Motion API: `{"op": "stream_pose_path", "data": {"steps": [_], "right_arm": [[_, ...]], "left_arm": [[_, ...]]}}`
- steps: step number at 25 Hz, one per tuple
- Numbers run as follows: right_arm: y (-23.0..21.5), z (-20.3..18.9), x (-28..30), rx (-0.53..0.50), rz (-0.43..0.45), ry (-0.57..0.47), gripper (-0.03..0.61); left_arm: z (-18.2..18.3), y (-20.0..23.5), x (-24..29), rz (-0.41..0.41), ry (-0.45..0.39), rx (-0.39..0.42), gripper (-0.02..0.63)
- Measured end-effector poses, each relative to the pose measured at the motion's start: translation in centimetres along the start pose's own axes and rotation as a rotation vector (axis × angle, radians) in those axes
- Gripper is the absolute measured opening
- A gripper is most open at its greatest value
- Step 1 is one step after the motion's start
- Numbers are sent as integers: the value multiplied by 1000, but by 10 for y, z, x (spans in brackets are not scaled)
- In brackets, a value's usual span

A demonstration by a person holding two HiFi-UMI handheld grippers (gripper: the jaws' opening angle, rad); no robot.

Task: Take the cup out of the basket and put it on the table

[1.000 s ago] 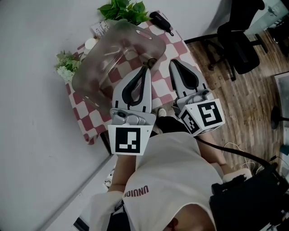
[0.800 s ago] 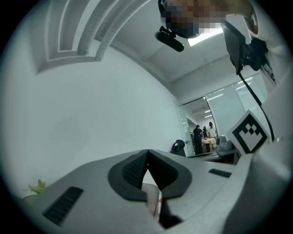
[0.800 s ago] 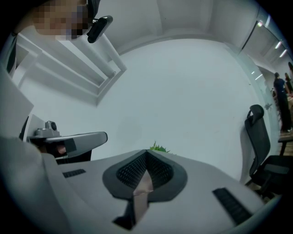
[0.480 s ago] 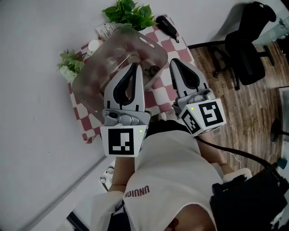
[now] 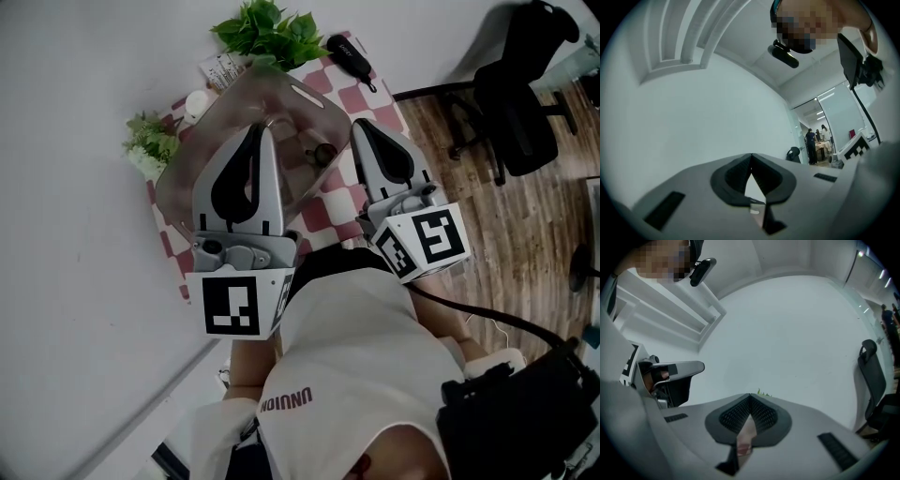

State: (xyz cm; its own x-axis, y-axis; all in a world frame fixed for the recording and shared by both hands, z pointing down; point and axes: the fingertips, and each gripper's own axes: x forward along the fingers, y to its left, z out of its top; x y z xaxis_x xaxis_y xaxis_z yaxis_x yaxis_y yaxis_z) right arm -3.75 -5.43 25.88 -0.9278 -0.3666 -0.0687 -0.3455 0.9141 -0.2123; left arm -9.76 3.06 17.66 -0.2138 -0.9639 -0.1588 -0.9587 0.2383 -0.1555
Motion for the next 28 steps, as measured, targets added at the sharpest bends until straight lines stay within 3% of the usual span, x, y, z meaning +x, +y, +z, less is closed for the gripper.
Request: {"op": "stream_pose_path", "data": {"steps": [10, 21, 24, 28], "right_arm": [[-19, 7, 24, -9, -78, 14, 18], [-26, 0, 53, -33, -124, 39, 18], [-28, -2, 58, -33, -136, 41, 18], [-29, -3, 64, -38, -149, 48, 18]], "left_arm": [[4, 15, 41, -114, -2, 8, 12], [-39, 38, 70, -154, 82, -18, 12], [-51, 44, 75, -179, 72, -13, 12], [-70, 51, 84, -215, 68, -66, 12]]}}
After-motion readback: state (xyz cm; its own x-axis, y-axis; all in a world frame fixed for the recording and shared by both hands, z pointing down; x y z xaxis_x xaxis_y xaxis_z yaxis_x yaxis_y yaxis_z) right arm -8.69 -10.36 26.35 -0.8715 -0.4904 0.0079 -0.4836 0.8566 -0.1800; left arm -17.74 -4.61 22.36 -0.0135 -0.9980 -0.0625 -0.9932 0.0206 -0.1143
